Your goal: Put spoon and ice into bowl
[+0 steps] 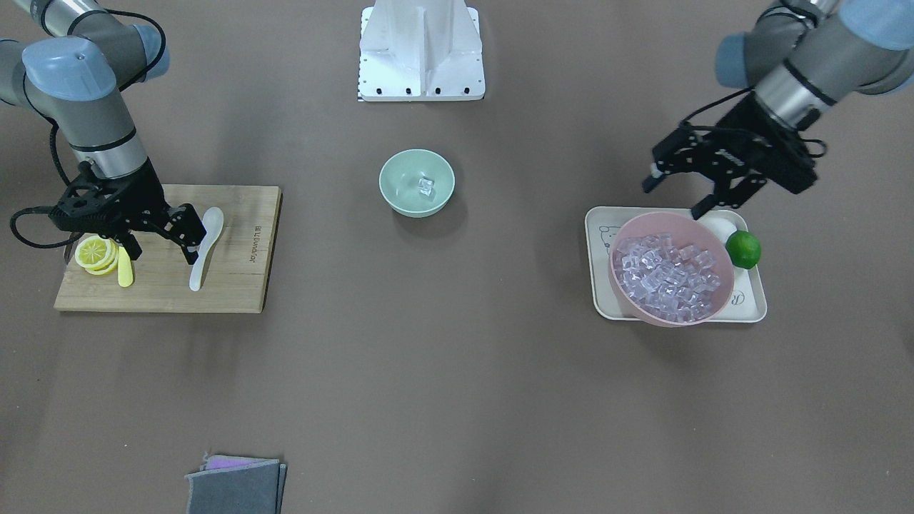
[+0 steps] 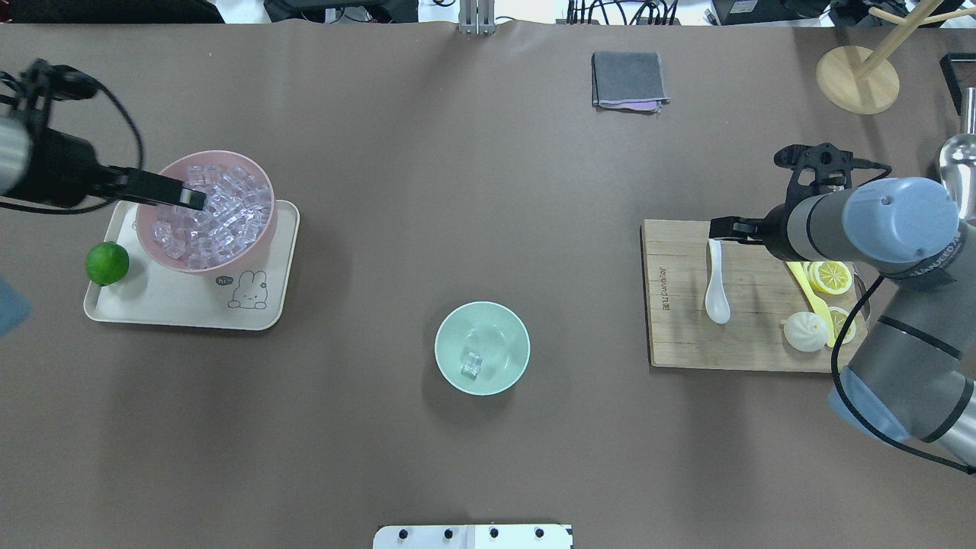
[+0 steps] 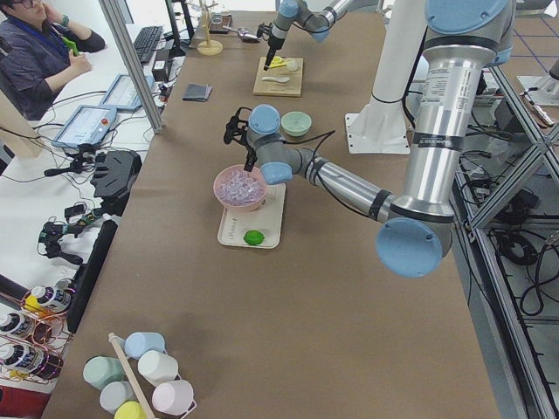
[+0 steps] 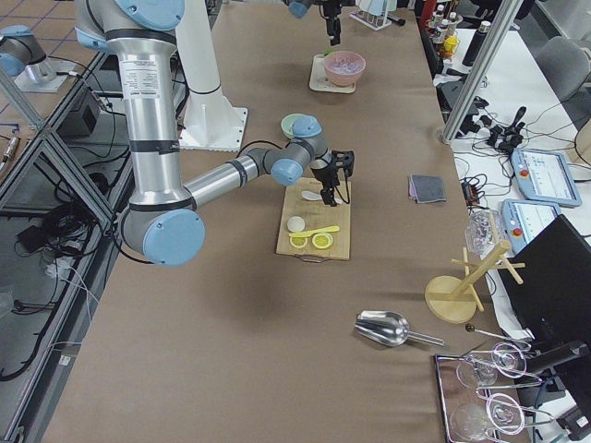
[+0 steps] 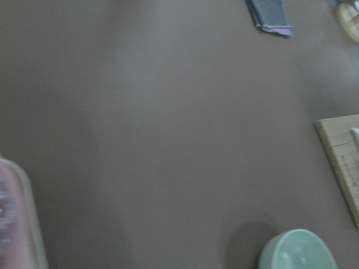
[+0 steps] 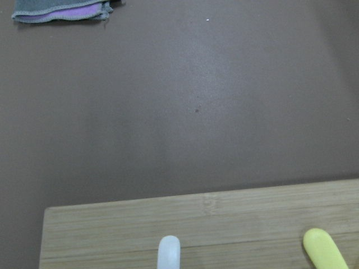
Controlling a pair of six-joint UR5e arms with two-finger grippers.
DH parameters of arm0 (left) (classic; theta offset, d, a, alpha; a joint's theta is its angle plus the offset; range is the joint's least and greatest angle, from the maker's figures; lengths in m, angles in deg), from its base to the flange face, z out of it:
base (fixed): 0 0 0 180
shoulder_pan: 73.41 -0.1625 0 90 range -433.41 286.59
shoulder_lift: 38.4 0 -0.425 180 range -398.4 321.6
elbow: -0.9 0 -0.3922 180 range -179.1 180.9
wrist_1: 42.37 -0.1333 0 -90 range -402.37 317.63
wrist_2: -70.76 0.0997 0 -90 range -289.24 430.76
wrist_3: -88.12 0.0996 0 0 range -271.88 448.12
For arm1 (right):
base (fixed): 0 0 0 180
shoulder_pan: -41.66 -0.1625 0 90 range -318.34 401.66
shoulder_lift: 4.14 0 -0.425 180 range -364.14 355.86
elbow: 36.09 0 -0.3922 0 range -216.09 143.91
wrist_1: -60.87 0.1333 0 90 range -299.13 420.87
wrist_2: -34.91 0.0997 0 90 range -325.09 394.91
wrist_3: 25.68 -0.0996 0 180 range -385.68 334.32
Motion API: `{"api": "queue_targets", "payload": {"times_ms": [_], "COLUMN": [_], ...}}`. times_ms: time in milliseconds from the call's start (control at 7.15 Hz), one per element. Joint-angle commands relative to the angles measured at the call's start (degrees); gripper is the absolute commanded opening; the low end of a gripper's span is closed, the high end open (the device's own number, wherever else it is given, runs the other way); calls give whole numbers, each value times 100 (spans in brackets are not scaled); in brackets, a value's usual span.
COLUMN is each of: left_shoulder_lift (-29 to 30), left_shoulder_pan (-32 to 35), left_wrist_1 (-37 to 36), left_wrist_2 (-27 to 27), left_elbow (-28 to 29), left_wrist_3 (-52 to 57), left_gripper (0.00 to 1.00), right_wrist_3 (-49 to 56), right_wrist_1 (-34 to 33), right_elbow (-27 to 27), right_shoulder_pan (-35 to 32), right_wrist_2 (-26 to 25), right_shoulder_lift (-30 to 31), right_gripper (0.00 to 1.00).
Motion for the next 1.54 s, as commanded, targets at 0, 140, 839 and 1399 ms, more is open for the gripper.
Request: {"api": "queue_targets", "payload": {"times_ms": [0,140,839,1399], "left_shoulder_lift": [-675,-686,-721,-730], "left_shoulder_pan": [1097,1267,1268,1268], "left_wrist_1": [-30,-39,-30,-22], "left_wrist_2": [-376,-368,-350,-324], "left_elbow": [332,491,527,536], "left_wrist_3": [1444,1650,1696,1696], "left_gripper": [98,98,98,98], "right_wrist_3": [-289,-360,-404,-413], "right_wrist_1": [7,7,68,60], "right_elbow": [-25,-25,-237,-236], "right_shoulder_pan": [344,423,635,696], "right_wrist_2": [-370,-449,-687,-687], "right_shoulder_lift": [-6,3,-41,-67], "right_gripper": [82,70,47,17]}}
